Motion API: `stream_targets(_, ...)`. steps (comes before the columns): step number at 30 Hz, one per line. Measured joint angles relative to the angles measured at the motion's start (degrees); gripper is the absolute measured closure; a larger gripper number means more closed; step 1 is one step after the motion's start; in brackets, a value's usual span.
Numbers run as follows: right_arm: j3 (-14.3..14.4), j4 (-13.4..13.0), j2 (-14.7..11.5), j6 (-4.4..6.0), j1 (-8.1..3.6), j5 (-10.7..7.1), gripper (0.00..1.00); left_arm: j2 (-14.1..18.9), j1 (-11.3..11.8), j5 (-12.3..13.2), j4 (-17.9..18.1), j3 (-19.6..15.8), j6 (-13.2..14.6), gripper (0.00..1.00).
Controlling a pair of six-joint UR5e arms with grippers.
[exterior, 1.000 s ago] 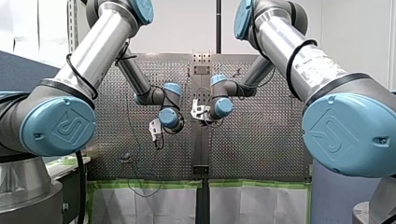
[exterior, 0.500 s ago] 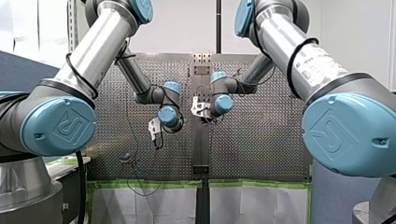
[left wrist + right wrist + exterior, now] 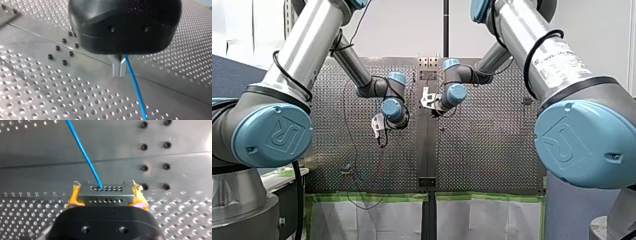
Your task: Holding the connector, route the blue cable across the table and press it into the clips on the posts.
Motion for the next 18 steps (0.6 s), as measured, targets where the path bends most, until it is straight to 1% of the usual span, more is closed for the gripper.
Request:
stream_targets(6,1.23,3.01,-3.51,0.06,0.26,0.02,1.0,3.07,-0.6,0.05,-1.86,0.0,0.1,1.0)
stream_targets(9,2.11,3.49,-5.42,0.16,0.2,0.02,1.0,4.93,-0.71,0.02,-2.83,0.0,0.07,1.0)
stream_targets(13,3.5,3.7,-7.48,0.49,-0.19,0.0,1.0,7.21,-0.81,0.01,-3.84,0.0,0.16,1.0)
stream_targets(18,5.54,4.01,-9.69,0.73,-0.64,-0.04,1.0,9.42,-1.01,0.04,-4.14,0.0,0.15,1.0)
